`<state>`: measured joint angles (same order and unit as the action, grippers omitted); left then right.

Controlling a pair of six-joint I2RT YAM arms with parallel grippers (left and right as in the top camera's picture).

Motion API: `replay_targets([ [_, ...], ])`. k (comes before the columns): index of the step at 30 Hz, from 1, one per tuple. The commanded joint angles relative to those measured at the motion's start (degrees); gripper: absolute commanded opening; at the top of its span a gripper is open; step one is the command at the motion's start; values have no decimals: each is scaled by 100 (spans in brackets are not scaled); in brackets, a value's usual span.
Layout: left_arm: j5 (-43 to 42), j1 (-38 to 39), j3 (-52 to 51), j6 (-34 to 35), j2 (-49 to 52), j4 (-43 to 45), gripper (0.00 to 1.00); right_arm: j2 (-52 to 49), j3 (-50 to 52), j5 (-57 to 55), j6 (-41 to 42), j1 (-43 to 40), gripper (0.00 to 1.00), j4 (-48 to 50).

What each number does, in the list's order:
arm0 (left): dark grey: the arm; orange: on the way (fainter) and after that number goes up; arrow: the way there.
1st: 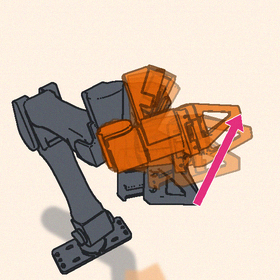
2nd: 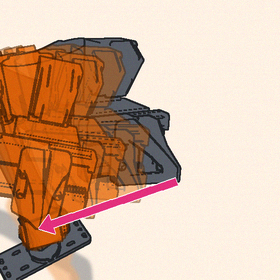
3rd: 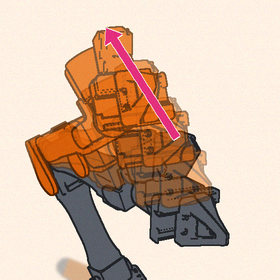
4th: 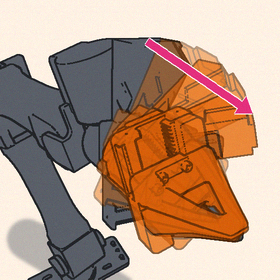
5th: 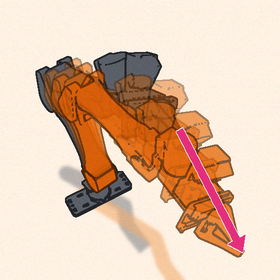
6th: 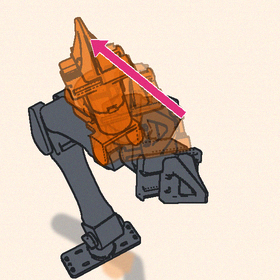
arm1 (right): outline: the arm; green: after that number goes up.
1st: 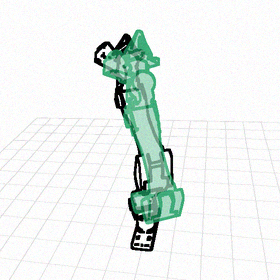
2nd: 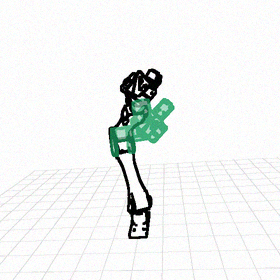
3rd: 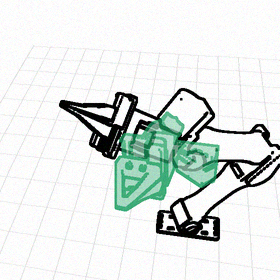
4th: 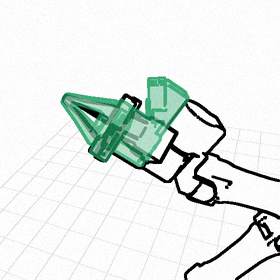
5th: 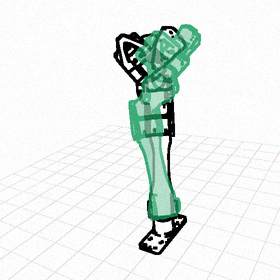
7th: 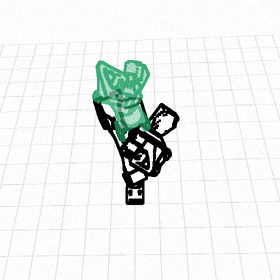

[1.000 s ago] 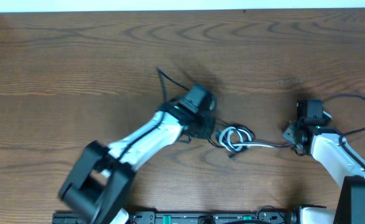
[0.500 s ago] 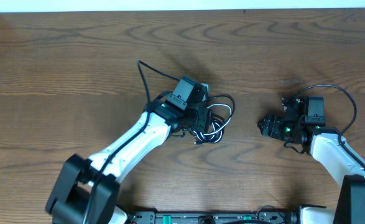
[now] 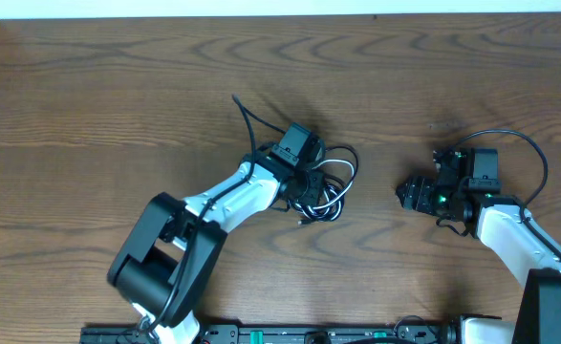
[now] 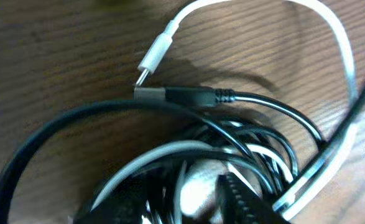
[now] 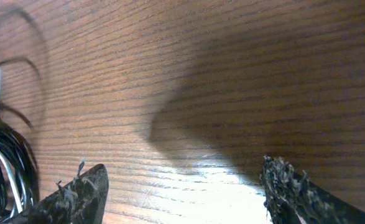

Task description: Untangle cables

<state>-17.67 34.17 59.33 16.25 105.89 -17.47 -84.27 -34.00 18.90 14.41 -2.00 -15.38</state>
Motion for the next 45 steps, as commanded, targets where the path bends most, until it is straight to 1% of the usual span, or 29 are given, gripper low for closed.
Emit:
replay_targets([
  [1, 42, 15, -66, -57, 343, 125, 24, -103, 116, 57, -33, 7, 76, -87],
  [2, 42, 31, -66, -55, 393, 153, 13, -103, 116, 57, -33, 7, 76, -92],
  [3, 39, 50, -66, -11, 411, 162, 8, -103, 116, 59, -33, 7, 76, -94],
  [5, 15, 92, -61, 116, 393, 197, 7, -103, 116, 92, -35, 7, 77, -94],
  [7, -212, 101, -37, 184, 245, 223, 7, -103, 116, 258, -37, 13, 77, -87],
  [9, -686, 87, -11, 188, 9, 317, 7, -103, 116, 671, -162, 22, 80, -68],
  [10, -979, 90, -11, 249, -179, 420, 7, -103, 116, 1252, -531, 22, 80, -42],
  [13, -1432, 90, -11, 428, -527, 520, 7, -103, 116, 2159, -1003, 22, 80, -17],
  [16, -2002, 90, -11, 446, -798, 522, 7, -103, 116, 2570, -1176, 22, 75, -15],
  [18, -2212, 90, -11, 448, -841, 531, 7, -103, 116, 2669, -1176, 22, 73, -2],
  [20, -2240, 90, -11, 507, -848, 542, 8, -103, 116, 2916, -1176, 22, 73, 46],
  [22, -2243, 94, -11, 511, -848, 546, 7, -103, 116, 3327, -1174, 22, 72, 164],
  [24, -2243, 94, -11, 664, -848, 590, 7, -103, 116, 3757, -1174, 24, 72, 332],
  [27, -2317, 94, -11, 914, -848, 754, 7, -103, 116, 3932, -1174, 28, 72, 415],
  [28, -2430, 94, -11, 968, -848, 835, 7, -103, 116, 3932, -1172, 35, 72, 409],
  [30, -2951, 96, -11, 1220, -848, 1215, 7, -103, 116, 3934, -1172, 101, 71, 409],
  [33, -3056, 94, -11, 1545, -848, 1464, 7, -103, 116, 3939, -1172, 227, 69, 413],
  [34, -3058, 94, -11, 1565, -848, 1480, 7, -103, 116, 3954, -1169, 262, 66, 413],
  [36, -3080, 103, -11, 1585, -848, 1475, 7, -103, 116, 4186, -1169, 348, 56, 479],
  [37, -3104, 107, -11, 1606, -848, 1478, 7, -103, 116, 4323, -1169, 372, 48, 553],
  [38, -3128, 127, -11, 1641, -848, 1480, 8, -103, 116, 4360, -1167, 387, 36, 621],
  [39, -3143, 144, -11, 1690, -848, 1478, 8, -103, 116, 4354, -1145, 398, 10, 741],
  [40, -3165, 166, -11, 1685, -848, 1478, 7, -103, 116, 4264, -1091, 396, 1, 820],
  [42, -3165, 168, -11, 1685, -848, 1460, 7, -103, 116, 3923, -857, 393, 1, 857],
  [44, -3163, 138, -11, 1600, -848, 1453, 7, -103, 116, 2682, -400, 393, 1, 664],
  [45, -3156, 111, -11, 1493, -848, 1425, 7, -103, 116, 1875, -72, 391, 1, 461],
])
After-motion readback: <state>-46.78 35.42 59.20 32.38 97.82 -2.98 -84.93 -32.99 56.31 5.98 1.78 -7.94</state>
